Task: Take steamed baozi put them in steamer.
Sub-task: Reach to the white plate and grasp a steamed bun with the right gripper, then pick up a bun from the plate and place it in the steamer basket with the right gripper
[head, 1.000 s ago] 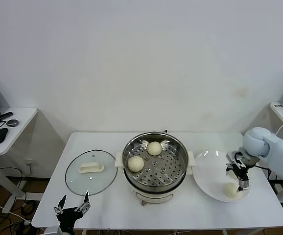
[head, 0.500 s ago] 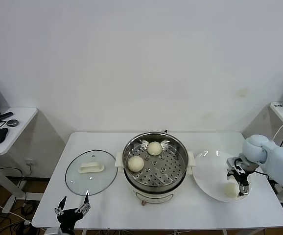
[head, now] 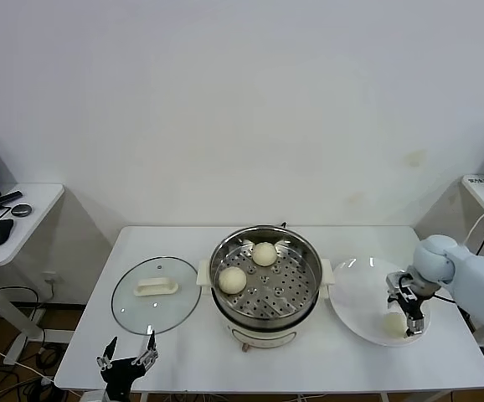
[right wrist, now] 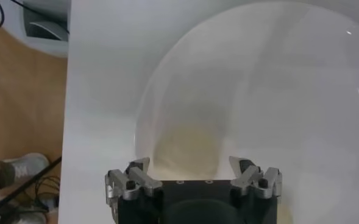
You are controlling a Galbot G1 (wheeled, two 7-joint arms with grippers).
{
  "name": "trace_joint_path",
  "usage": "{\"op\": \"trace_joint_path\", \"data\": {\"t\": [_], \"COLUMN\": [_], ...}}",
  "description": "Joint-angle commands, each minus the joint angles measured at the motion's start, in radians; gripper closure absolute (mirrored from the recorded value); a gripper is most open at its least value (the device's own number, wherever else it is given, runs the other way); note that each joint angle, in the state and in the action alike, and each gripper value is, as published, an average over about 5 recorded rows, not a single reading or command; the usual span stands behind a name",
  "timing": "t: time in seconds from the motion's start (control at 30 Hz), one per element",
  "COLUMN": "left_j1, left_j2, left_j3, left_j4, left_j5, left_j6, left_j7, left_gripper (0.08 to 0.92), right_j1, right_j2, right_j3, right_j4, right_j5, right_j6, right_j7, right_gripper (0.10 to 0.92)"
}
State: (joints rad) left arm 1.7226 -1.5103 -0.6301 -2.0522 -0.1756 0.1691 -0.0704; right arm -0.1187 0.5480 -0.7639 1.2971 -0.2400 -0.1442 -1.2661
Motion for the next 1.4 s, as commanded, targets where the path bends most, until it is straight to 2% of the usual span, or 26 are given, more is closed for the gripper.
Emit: {"op": "trace_joint_path", "data": {"t": [0.03, 0.23, 0.5, 0.77, 0.97, 1.23, 1.4], "left_j1": [-0.001, -0.002, -0.006, -0.015, -0.027, -0.034, -0.024], "left_j2": [0.001, 0.001, 0.002, 0.002, 0.002, 0.0, 0.0], "left_j3": [0.001, 0.001, 0.003, 0.008, 0.018, 0.017, 0.016], "left_j4": [0.001, 0.004, 0.006, 0.012, 0.012, 0.019, 0.004], "left_j5": [0.0, 0.0, 0.0, 0.002, 0.009, 0.061, 0.064], "left_j6": [0.0, 0.0, 0.0, 0.0, 0.0, -0.022, -0.027], "left_j7": [0.001, 0.0, 0.0, -0.003, -0.007, -0.023, -0.033], "left_gripper": [0.177, 0.177, 0.177, 0.177, 0.177, 0.177, 0.177], "right_j1": [-0.009, -0.011, -0.01, 0.053, 0.286, 0.774, 0.906], "right_j2": [0.0, 0.003, 0.006, 0.003, 0.031, 0.218, 0.295], "right_j3": [0.005, 0.009, 0.007, -0.012, -0.074, -0.307, -0.353], "right_j4": [-0.003, -0.005, -0.007, -0.003, 0.001, -0.02, 0.025], "right_j5": [-0.004, -0.01, -0.011, 0.023, 0.118, 0.335, 0.471], "right_j6": [-0.001, -0.004, -0.01, -0.013, -0.011, -0.006, 0.003], "right_j7": [0.003, -0.003, -0.006, -0.017, -0.035, -0.061, -0.088], "right_gripper": [0.203, 0.23, 0.383, 0.455, 0.465, 0.464, 0.463]}}
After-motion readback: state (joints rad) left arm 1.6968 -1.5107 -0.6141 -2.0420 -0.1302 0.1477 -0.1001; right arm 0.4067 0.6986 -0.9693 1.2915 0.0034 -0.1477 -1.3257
